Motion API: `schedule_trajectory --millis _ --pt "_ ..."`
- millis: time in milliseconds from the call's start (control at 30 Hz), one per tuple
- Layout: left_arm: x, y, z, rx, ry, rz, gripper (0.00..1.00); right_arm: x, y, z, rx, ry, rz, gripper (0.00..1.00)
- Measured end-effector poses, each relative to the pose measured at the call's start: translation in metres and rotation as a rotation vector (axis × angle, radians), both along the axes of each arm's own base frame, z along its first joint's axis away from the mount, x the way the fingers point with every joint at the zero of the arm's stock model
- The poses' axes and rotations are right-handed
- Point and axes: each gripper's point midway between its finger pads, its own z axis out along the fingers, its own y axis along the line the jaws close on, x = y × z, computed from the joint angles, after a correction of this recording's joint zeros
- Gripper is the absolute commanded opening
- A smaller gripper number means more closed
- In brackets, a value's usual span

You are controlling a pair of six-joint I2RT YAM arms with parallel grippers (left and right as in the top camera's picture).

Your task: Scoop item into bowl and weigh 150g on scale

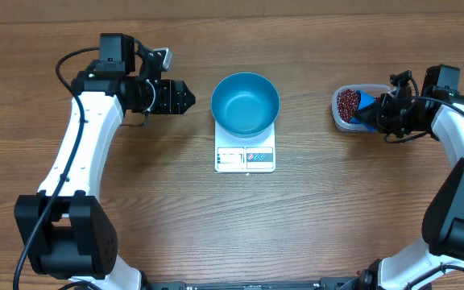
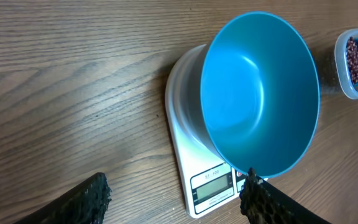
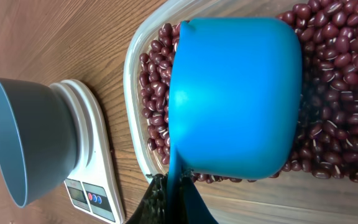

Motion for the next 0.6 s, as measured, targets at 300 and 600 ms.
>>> schedule_trajectory --millis 300,600 --pt "-0.002 -0.005 -0.001 0.0 0.005 -0.011 0.7 -0.004 -0.012 0.001 0.081 -0.001 -0.041 0.04" --pt "-0.006 -0.016 -0.001 0.001 0.011 -0.038 0.7 -0.005 -0.016 0.001 0.129 -0.007 -0.055 0.04"
